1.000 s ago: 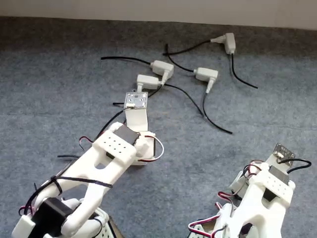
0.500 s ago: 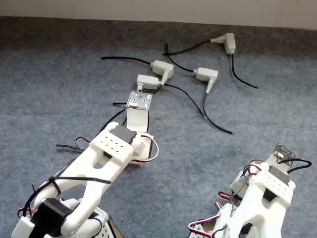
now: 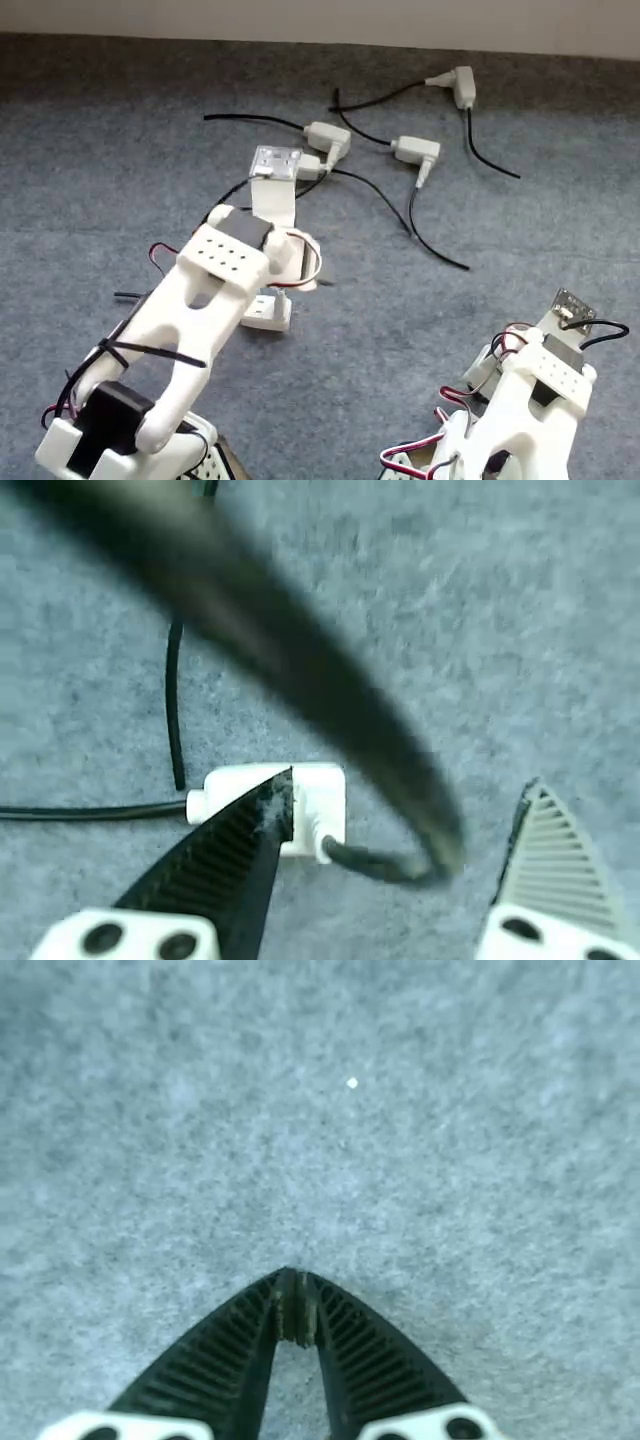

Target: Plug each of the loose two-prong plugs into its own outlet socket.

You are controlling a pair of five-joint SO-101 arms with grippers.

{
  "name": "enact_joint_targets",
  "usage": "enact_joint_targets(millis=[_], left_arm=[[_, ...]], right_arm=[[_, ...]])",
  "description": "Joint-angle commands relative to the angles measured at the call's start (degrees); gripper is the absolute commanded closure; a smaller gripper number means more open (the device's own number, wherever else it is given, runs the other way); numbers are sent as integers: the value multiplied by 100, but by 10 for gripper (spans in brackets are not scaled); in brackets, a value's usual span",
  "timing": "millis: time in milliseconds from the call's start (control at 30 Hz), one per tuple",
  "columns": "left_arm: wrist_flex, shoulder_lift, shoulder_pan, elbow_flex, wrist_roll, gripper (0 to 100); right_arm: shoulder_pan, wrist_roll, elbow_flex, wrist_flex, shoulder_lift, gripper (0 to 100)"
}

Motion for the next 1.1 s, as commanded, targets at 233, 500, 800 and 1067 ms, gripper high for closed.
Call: enact_joint_targets(millis=[233,500,800,1067], left_arm=[[1099,-75,-40,-3723,0,655],[2734,-75,-48,-6932,-9,659],[3455,-1200,-1042,-7213,-18,659],[3446,-3705,-2105,-4857,-35,659]], right_arm=[[-4,53,-4,-171,-66,992],[-4,53,-4,-171,-84,992],[-4,53,-4,-295,-57,992],[-558,53,-400,-857,-101,992]])
